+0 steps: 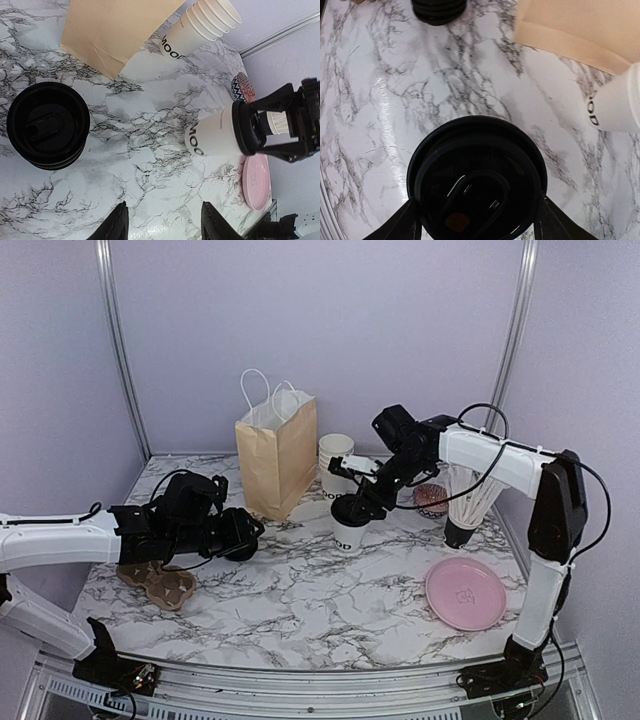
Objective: Pack the takeout coffee
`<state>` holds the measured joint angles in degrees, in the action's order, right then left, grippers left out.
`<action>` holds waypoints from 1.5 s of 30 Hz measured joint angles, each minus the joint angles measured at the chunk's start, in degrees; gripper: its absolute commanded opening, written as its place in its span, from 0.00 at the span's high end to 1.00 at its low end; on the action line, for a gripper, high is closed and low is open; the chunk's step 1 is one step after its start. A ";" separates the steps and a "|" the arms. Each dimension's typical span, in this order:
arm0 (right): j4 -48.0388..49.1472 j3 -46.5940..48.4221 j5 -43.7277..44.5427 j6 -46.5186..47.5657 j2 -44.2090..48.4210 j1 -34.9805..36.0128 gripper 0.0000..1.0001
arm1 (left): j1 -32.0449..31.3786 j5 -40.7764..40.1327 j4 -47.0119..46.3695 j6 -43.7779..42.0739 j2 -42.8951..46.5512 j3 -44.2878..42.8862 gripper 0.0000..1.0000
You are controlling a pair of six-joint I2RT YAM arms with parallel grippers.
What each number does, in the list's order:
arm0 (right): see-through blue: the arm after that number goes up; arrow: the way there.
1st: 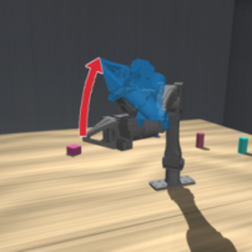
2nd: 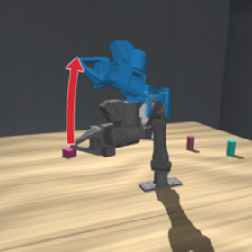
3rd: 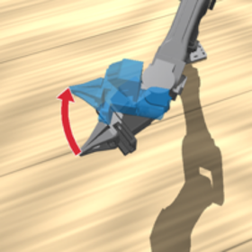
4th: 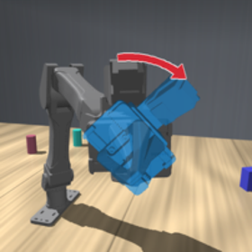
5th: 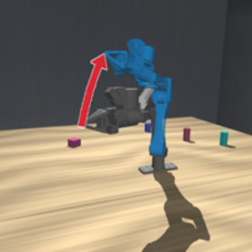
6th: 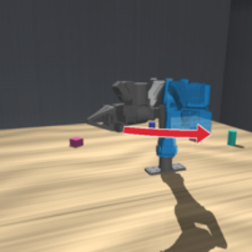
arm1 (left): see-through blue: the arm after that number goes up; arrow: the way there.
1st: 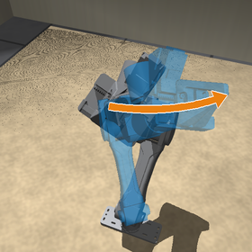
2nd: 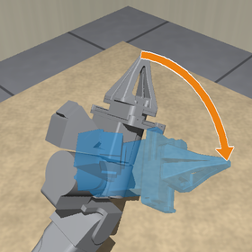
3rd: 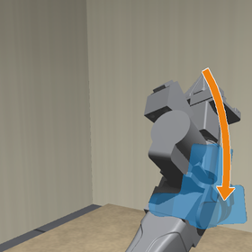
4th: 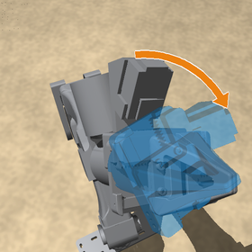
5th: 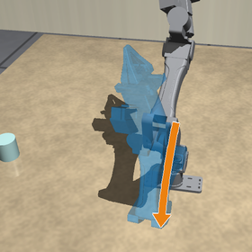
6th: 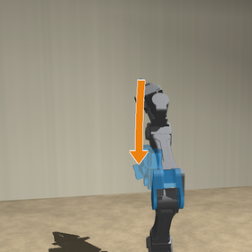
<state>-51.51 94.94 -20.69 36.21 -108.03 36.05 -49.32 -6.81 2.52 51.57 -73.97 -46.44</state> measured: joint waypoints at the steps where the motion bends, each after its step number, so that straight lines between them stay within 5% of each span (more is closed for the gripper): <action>1: 0.02 1.40 0.37 -0.33 -0.55 -1.81 0.32 | 0.09 0.24 -0.04 -0.02 0.00 0.17 0.50; 11: -0.02 13.79 3.56 -6.49 -10.75 -14.40 0.32 | 0.31 1.40 -0.90 -0.02 -0.09 0.59 0.50; 20: -0.85 17.00 3.28 -10.51 -14.43 -16.04 0.01 | 0.31 1.81 -0.98 0.00 -0.09 1.31 0.50; 35: 1.64 24.79 3.15 -9.79 -7.37 -11.32 0.26 | 0.31 2.01 -1.07 0.02 -0.09 1.33 0.50; 45: 2.75 42.25 5.68 -6.93 -21.84 -6.29 0.31 | 0.31 2.86 -2.80 0.04 -0.02 3.02 0.50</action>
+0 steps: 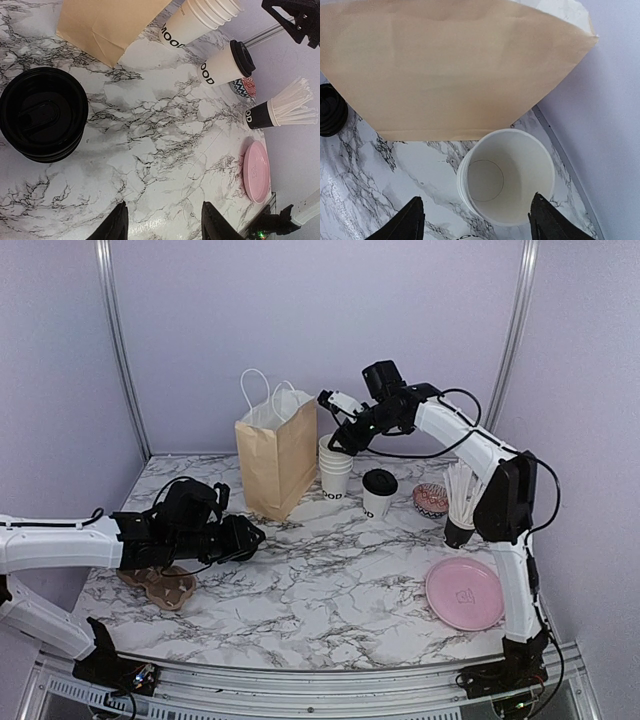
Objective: Pack the takeout coffee
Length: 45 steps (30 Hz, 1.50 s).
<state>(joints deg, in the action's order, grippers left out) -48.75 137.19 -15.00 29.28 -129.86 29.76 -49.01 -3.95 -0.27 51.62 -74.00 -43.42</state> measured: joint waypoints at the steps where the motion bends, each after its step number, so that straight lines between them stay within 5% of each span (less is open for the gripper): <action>1: 0.33 0.31 0.42 0.17 -1.16 0.20 0.31 | 0.00 0.15 -0.13 0.00 0.00 0.20 0.50; 10: 0.76 0.35 2.19 1.16 -5.64 0.57 0.50 | 0.00 1.11 -1.77 0.04 -0.11 0.85 0.50; 16: 0.76 0.57 2.05 2.03 -5.66 0.61 0.76 | 0.00 1.57 -2.78 0.22 -0.68 0.85 0.50; 23: 0.74 0.63 1.84 2.34 -5.66 0.61 0.77 | 0.00 1.99 -3.04 0.37 -0.96 0.87 0.50; 28: 0.70 0.63 1.95 2.45 -5.66 0.68 0.68 | 0.00 2.12 -3.34 0.46 -1.01 0.87 0.50; 45: -1.51 0.63 3.19 4.83 -5.68 1.86 0.85 | 0.00 3.06 -3.96 0.50 -2.16 1.49 0.50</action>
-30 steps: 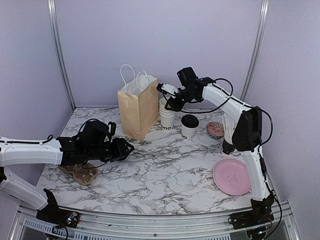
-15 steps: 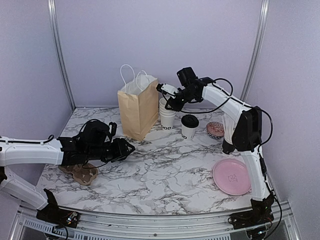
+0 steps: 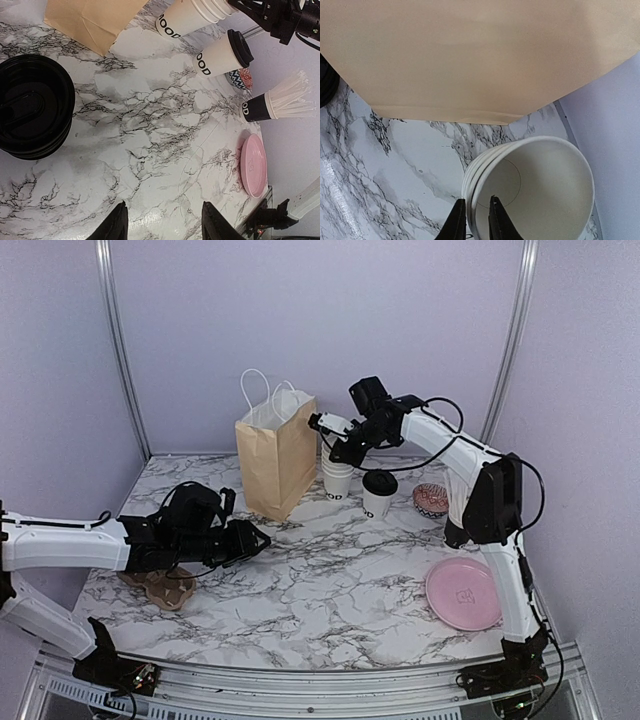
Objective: Pack the takeout coffee
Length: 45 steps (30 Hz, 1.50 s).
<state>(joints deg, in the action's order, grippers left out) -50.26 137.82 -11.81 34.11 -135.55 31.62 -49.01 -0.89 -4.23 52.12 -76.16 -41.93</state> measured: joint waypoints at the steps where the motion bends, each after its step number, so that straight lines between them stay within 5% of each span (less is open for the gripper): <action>1: -0.26 0.00 0.02 0.22 0.00 0.17 0.85 | 0.00 0.00 -0.09 0.00 -0.07 0.00 0.50; 12: -0.74 0.00 1.40 0.72 0.22 0.98 1.00 | 0.00 0.42 -0.68 0.02 -1.20 0.00 0.50; 45: 1.03 0.92 2.08 -1.75 3.45 -1.44 1.00 | -0.24 2.60 -0.68 0.00 -2.16 -0.28 0.50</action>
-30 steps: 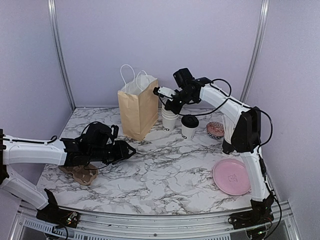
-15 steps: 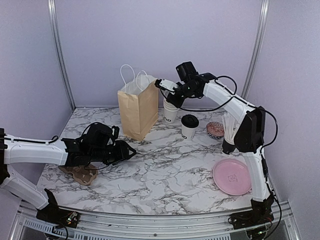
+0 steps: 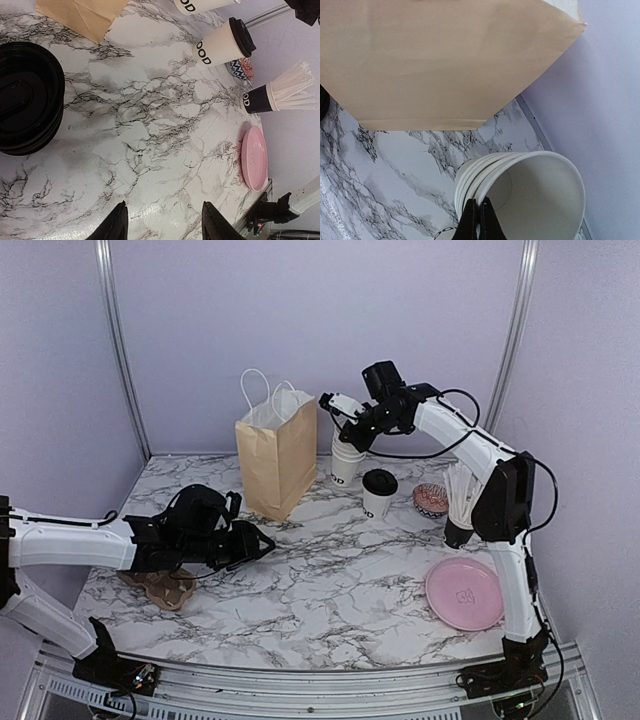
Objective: Pack the takeout coffee
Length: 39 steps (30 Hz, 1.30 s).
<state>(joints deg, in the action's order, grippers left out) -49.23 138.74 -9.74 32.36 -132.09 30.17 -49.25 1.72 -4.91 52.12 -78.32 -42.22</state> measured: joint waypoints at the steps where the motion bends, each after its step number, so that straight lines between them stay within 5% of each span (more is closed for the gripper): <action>1: -0.13 0.17 -0.17 -0.13 0.00 -0.17 1.00 | -0.07 0.04 0.00 -0.02 -0.07 -0.15 0.50; 10: -2.23 1.46 -7.93 -1.16 0.02 -1.22 1.00 | -0.76 0.61 0.04 -0.09 -0.96 -1.20 0.50; 39: -5.29 1.11 -4.50 0.90 1.18 0.48 1.00 | -2.23 0.76 0.02 -0.09 -3.02 -1.77 0.50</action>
<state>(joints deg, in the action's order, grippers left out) -54.52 139.85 -14.24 33.26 -130.91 30.65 -51.48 2.48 -4.89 52.03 -81.34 -43.99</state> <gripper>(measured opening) 0.013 0.504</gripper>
